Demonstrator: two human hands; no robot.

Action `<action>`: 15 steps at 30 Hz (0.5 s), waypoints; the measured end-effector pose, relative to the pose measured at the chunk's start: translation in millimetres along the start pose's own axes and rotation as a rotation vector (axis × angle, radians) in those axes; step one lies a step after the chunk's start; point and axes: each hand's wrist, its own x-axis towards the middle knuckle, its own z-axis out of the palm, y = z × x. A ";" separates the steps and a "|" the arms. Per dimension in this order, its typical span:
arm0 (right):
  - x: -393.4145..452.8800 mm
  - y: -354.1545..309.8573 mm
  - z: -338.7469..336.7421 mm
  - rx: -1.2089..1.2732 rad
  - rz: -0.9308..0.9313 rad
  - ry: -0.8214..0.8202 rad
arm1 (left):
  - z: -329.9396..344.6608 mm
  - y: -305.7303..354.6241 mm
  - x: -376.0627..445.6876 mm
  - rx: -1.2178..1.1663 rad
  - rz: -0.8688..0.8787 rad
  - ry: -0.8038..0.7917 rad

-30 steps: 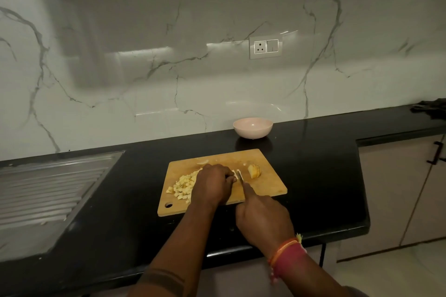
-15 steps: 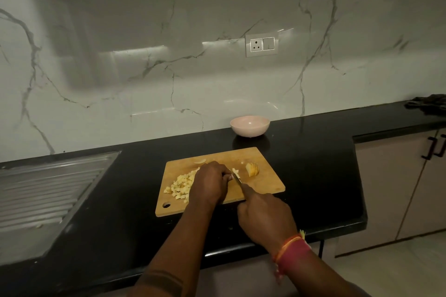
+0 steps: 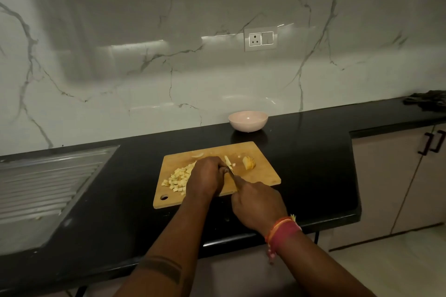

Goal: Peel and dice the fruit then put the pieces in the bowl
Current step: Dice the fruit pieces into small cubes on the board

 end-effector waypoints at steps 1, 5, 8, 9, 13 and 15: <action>-4.2 1.1 -0.7 0.006 -0.005 0.020 | -0.1 0.0 -0.3 0.004 -0.003 -0.001; -10.5 -0.7 -3.5 0.048 0.028 0.056 | -1.6 2.7 -3.2 0.001 -0.004 -0.003; -5.0 1.5 -7.1 0.106 0.072 0.042 | -2.3 4.4 -3.5 -0.036 -0.012 -0.013; -3.4 1.7 -7.5 0.111 0.082 0.034 | -3.1 6.2 -3.2 -0.032 -0.017 -0.037; -5.1 -3.0 -8.2 0.077 0.057 0.034 | -5.0 14.8 5.6 0.099 0.006 -0.186; -4.6 -1.8 -9.0 0.069 0.052 0.030 | -4.2 17.8 8.2 0.152 0.037 -0.226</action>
